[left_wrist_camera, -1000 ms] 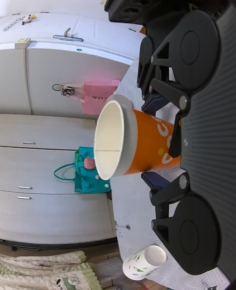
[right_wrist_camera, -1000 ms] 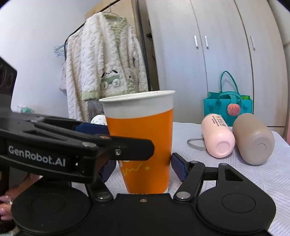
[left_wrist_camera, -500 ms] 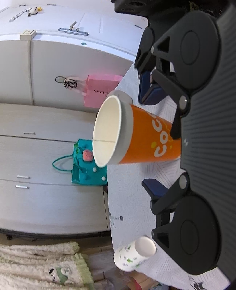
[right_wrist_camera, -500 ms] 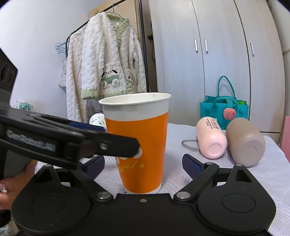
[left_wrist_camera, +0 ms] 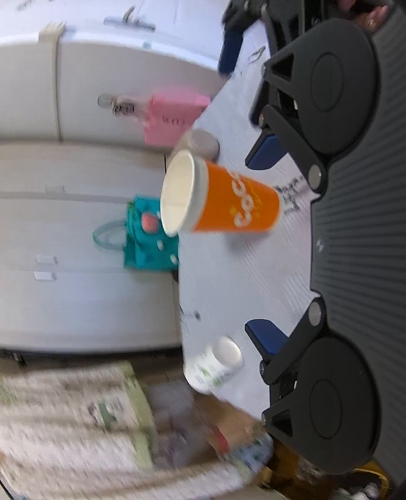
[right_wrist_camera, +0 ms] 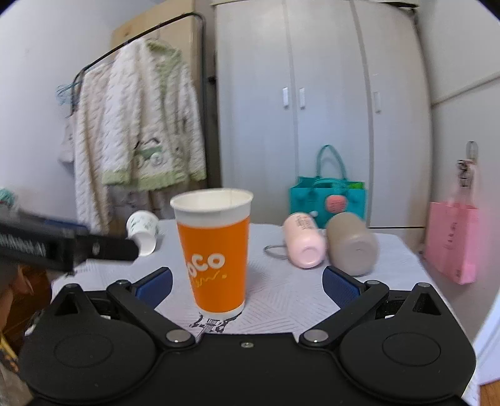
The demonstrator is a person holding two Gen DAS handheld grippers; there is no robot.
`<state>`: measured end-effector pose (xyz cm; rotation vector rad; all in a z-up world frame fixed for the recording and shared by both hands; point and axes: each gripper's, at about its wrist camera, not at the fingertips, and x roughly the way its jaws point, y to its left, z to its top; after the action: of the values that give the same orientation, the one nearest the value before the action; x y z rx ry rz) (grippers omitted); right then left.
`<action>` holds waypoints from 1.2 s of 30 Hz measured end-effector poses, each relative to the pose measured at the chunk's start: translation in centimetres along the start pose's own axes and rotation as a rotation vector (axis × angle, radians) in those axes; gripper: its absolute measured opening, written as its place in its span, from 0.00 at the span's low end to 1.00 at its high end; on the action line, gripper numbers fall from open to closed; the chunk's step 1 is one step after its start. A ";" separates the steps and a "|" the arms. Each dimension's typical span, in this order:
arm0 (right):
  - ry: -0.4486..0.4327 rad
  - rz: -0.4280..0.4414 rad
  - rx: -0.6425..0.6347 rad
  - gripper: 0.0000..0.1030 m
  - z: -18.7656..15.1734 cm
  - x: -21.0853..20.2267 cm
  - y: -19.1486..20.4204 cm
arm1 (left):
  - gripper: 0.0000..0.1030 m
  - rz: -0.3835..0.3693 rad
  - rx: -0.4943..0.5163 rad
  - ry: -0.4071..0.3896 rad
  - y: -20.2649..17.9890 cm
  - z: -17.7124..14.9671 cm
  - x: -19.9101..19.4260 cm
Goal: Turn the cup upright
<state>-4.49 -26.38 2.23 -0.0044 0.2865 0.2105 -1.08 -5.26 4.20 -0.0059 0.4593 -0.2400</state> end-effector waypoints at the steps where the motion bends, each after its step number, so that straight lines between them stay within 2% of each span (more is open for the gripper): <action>1: -0.001 -0.022 -0.011 1.00 0.3 -0.5 0.4 | 1.00 0.018 -0.014 0.008 0.2 0.0 -0.4; 5: 0.016 -0.107 -0.029 1.00 1.1 -2.4 1.5 | 1.00 0.088 -0.015 0.032 0.8 0.0 -2.3; 9: 0.038 -0.122 0.029 1.00 1.5 -3.7 1.5 | 1.00 0.141 -0.005 0.033 1.1 -0.1 -3.9; 13: 0.052 -0.164 0.056 1.00 1.7 -4.6 1.6 | 1.00 0.176 -0.008 0.078 1.5 0.0 -5.0; 16: 0.056 -0.182 0.086 1.00 1.8 -5.1 1.6 | 1.00 0.177 -0.002 0.105 1.6 0.0 -5.4; 30: 0.122 -0.309 0.061 1.00 1.7 -5.2 2.9 | 1.00 0.184 -0.025 0.089 1.4 -0.4 -5.6; 36: 0.137 -0.325 0.074 1.00 1.7 -5.3 2.8 | 1.00 0.181 -0.029 0.095 1.4 -0.6 -5.4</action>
<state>-9.55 -24.62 5.39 0.0080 0.4246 -0.1239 -5.77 -2.60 5.94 0.0186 0.5544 -0.0561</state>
